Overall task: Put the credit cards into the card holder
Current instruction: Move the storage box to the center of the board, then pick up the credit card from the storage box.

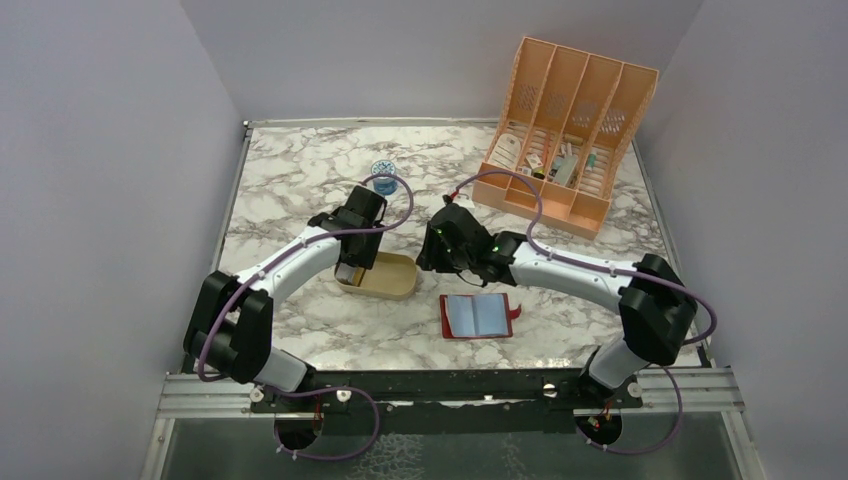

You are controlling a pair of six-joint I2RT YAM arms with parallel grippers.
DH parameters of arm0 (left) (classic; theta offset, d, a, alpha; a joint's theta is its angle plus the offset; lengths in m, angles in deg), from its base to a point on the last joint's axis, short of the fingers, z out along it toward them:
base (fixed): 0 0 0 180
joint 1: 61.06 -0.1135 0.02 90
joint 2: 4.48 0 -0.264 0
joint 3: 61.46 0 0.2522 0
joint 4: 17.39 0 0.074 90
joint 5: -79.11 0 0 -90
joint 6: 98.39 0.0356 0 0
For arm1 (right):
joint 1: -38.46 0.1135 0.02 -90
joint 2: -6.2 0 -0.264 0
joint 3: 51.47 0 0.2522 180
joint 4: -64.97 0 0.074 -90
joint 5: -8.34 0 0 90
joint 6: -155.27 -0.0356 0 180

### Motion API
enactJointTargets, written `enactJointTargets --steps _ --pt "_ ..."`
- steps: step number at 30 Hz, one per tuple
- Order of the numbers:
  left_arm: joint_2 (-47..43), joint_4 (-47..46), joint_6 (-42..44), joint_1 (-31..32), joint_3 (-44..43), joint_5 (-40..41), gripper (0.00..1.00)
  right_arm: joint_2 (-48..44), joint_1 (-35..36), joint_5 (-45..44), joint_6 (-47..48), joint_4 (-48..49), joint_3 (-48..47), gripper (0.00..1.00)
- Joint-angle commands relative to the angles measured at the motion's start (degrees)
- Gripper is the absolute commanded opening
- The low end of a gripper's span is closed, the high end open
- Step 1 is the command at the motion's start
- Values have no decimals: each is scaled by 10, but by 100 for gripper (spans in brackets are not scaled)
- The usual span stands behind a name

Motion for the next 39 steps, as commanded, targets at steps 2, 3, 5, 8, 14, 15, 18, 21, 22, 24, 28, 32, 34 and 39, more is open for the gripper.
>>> enactJointTargets --steps 2,3,5,8,14,15,18,21,22,24,28,32,34,39 --pt "4 -9 16 5 2 45 59 -37 -3 18 9 7 12 41" --pt "2 -9 17 7 3 49 58 -39 -3 18 9 7 12 41" --pt "-2 -9 19 9 3 51 56 -43 -3 17 8 7 13 41" --pt "-7 -9 19 11 4 52 51 -44 -2 20 7 11 18 41" --pt "-13 -10 23 18 10 54 41 -45 -3 22 4 14 26 41" --pt "-14 -9 24 19 11 53 39 -46 -3 22 4 15 27 41" --pt "-12 -9 24 23 10 54 33 -48 -3 21 4 15 29 41" --pt "-8 -10 25 25 8 52 28 -50 -3 21 3 15 30 41" --pt "-8 -10 25 27 7 51 25 -50 -3 21 3 15 31 41" --pt "-8 -9 25 29 7 51 20 -52 -3 22 2 14 33 41" --pt "-13 -8 26 32 6 49 12 -62 -3 21 2 15 38 41" --pt "-18 -8 24 33 3 39 4 -69 -3 20 2 15 42 41" --pt "-19 -5 23 34 -2 32 0 -72 -3 22 2 14 44 41" --pt "-25 12 8 34 -19 11 0 -84 -3 34 6 8 49 41"
